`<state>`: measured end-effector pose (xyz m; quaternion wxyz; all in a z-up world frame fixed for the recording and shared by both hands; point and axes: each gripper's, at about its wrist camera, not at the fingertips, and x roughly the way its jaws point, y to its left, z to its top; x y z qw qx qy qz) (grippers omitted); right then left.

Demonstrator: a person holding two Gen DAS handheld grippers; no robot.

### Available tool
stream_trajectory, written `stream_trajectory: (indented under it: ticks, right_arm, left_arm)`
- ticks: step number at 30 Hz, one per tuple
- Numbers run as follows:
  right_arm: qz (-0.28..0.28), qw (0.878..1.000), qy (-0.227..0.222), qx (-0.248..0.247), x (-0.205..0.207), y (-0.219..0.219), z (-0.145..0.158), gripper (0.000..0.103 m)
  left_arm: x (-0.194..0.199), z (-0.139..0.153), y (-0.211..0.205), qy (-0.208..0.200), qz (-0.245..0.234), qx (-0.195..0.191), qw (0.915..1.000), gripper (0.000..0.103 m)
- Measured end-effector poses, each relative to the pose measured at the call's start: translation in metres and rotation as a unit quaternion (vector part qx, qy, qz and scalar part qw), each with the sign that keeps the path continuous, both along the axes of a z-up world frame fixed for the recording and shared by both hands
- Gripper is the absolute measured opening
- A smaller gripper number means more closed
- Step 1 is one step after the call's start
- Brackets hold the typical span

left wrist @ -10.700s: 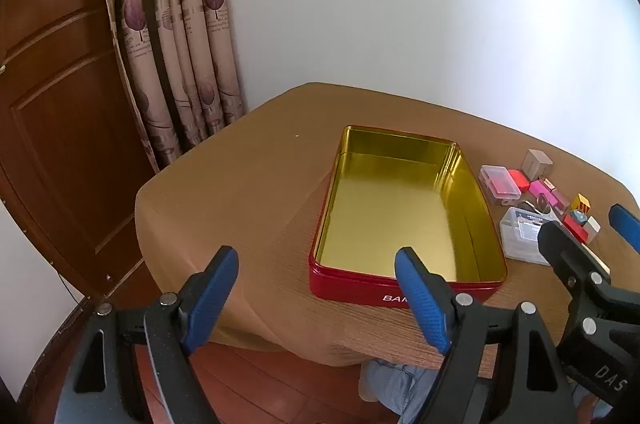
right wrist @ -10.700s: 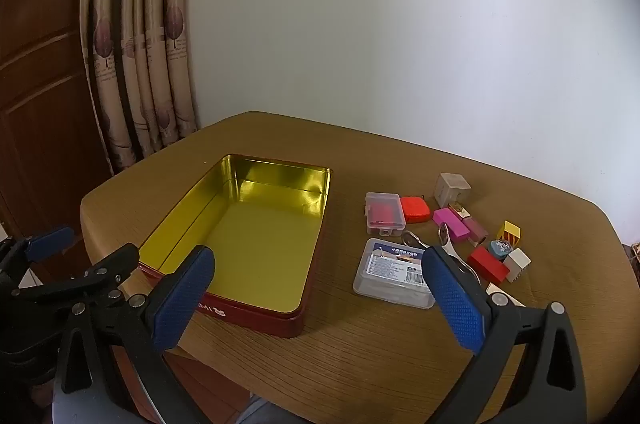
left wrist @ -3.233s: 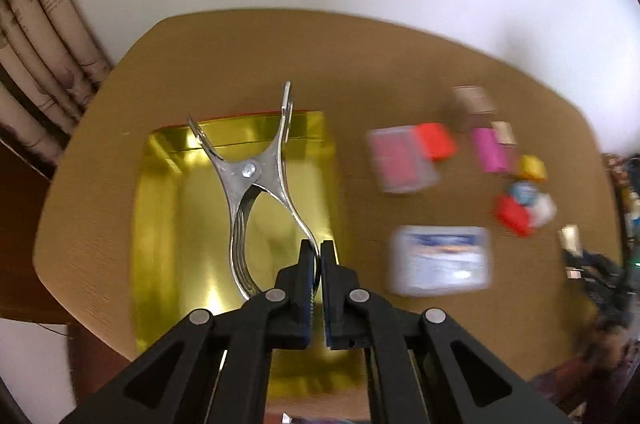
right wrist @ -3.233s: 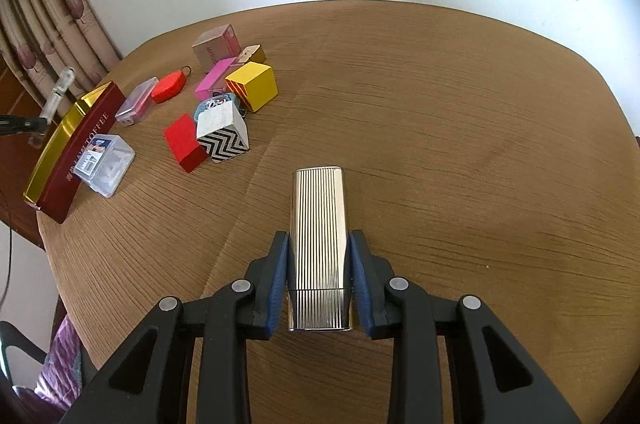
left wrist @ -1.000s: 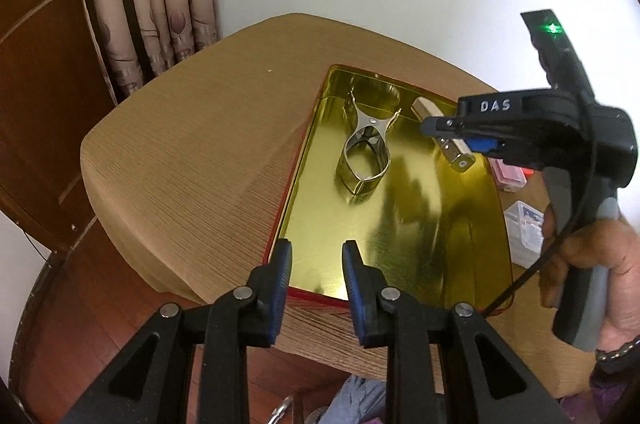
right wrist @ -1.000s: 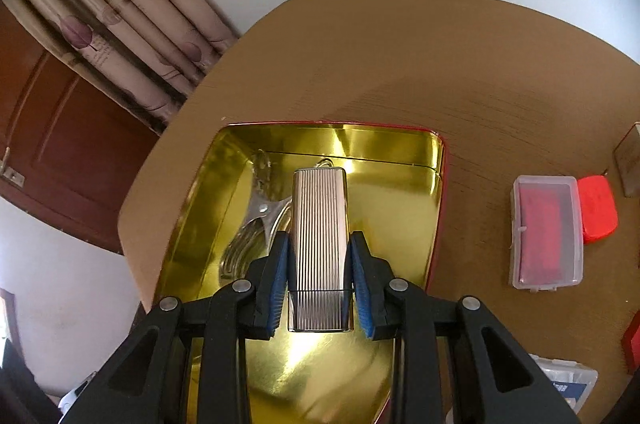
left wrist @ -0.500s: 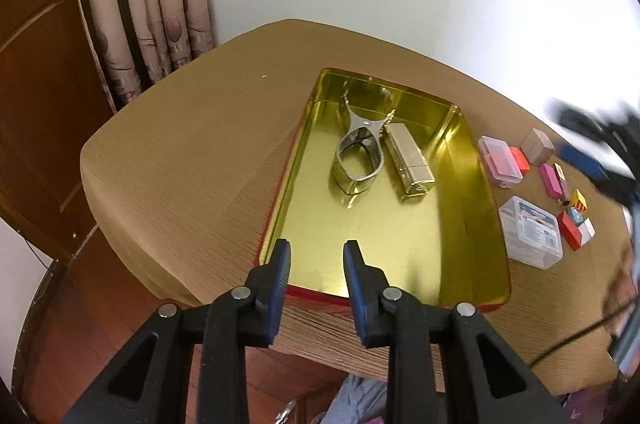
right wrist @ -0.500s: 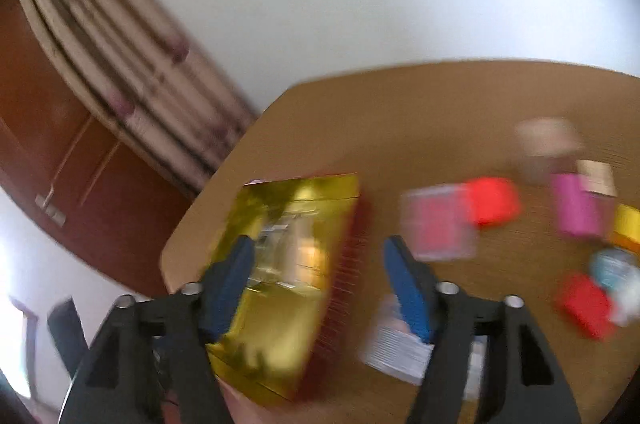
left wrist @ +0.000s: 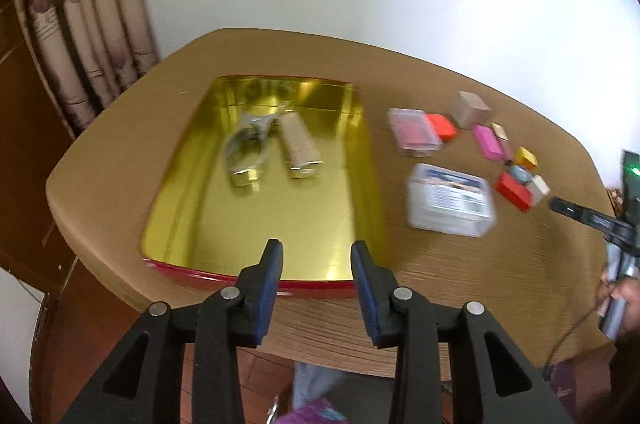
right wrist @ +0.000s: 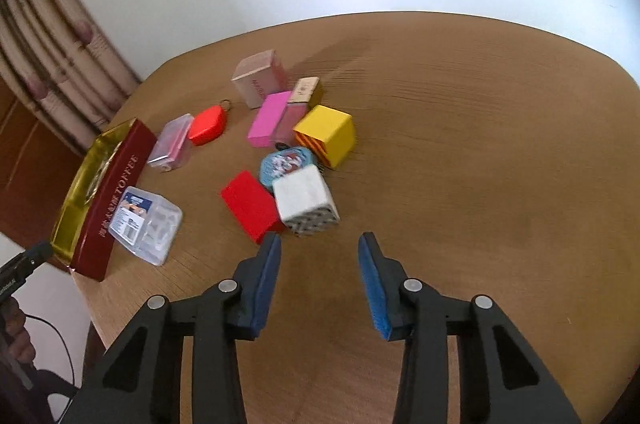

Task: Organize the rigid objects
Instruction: 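Grasp the white chevron cube with the right tool, then grasp the red block with the left tool while the right tool holds the cube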

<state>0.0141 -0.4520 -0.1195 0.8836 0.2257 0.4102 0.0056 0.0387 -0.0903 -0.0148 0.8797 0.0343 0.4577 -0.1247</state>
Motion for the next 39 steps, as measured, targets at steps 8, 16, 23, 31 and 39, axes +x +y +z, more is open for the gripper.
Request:
stream_trajectory:
  ticks: [8, 16, 23, 31, 39]
  right_arm:
    - [0.028, 1.0, -0.002, -0.003, 0.029, 0.009, -0.002, 0.038]
    - [0.018, 0.999, -0.018, -0.03, 0.028, 0.004, 0.0, 0.028]
    - [-0.083, 0.985, -0.025, -0.15, -0.036, -0.036, -0.003, 0.028]
    - [-0.12, 0.985, -0.025, -0.122, -0.065, -0.067, -0.032, 0.027]
    - [-0.107, 0.99, -0.042, -0.081, -0.067, -0.071, -0.038, 0.027]
  left_arm:
    - [-0.004, 0.017, -0.055, 0.005, -0.057, 0.001, 0.9983, 0.037]
    - [0.005, 0.018, -0.109, 0.05, -0.103, -0.034, 0.9928, 0.037]
    - [0.03, 0.007, -0.189, 0.136, -0.161, -0.106, 0.9718, 0.039]
    - [0.079, -0.047, -0.255, 0.256, -0.114, -0.123, 0.952, 0.039]
    - [0.103, -0.077, -0.273, 0.299, -0.048, -0.123, 0.9451, 0.039]
